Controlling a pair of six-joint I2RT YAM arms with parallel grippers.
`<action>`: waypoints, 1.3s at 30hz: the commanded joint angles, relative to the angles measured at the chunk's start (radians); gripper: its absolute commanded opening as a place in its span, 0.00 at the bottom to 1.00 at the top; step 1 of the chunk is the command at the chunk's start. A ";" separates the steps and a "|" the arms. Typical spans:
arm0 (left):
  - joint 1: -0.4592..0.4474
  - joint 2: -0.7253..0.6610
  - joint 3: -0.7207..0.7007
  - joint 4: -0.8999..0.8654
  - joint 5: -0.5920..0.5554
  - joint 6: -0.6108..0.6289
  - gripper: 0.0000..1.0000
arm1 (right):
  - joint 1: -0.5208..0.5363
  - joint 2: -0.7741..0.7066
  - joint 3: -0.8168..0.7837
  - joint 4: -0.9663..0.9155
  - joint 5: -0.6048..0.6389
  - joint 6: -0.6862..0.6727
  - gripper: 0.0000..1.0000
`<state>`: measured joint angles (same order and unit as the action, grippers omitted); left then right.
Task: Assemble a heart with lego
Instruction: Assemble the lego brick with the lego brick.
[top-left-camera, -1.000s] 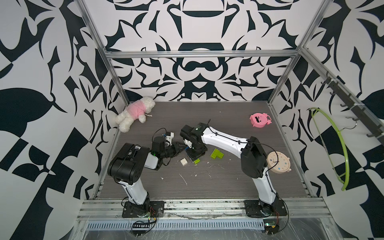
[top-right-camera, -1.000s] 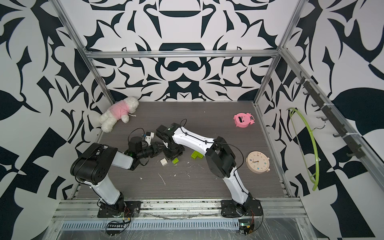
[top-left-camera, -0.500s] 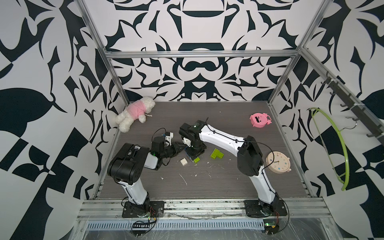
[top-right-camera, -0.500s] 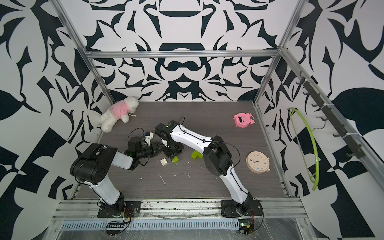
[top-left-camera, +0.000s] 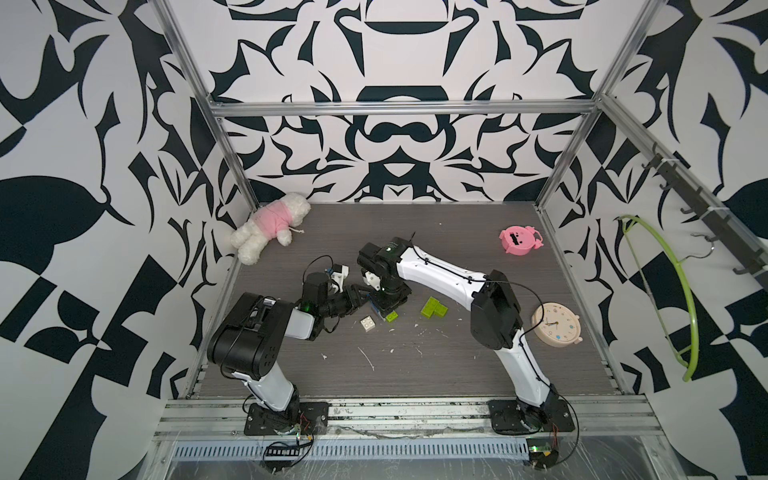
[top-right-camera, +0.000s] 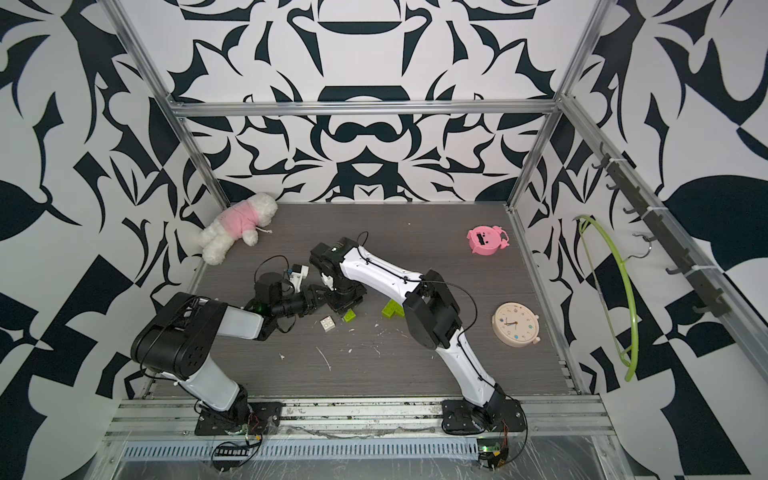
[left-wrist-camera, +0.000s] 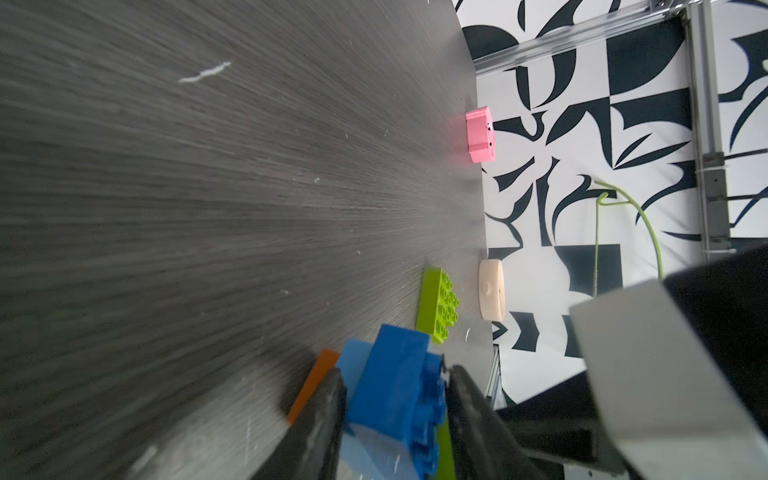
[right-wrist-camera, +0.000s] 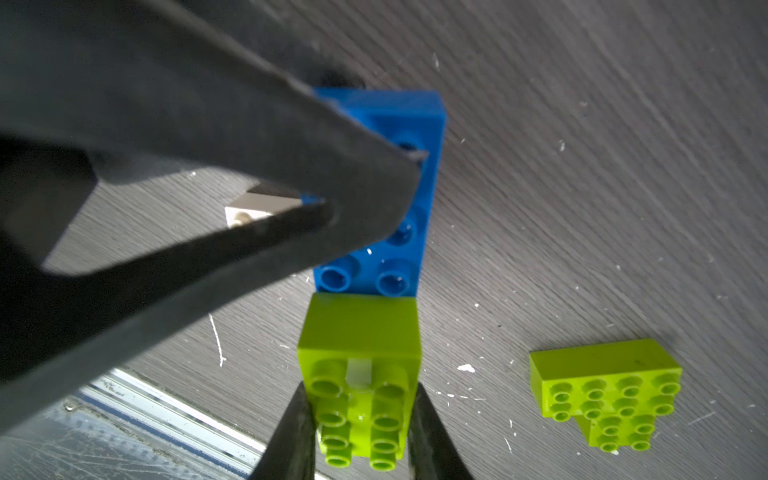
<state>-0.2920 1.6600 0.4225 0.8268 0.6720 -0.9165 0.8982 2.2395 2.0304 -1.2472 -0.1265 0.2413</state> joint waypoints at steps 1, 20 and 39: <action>-0.001 0.007 -0.002 -0.008 0.018 0.025 0.38 | -0.003 0.017 0.021 -0.027 0.016 -0.013 0.14; 0.042 0.099 -0.087 0.079 -0.024 0.015 0.19 | -0.020 0.036 0.027 -0.001 -0.018 -0.039 0.14; 0.063 0.097 -0.119 0.100 -0.020 0.013 0.18 | -0.036 0.115 -0.003 0.044 -0.148 -0.097 0.12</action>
<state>-0.2356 1.7206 0.3416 1.0668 0.6994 -0.9302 0.8581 2.2730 2.0502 -1.2392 -0.2813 0.1574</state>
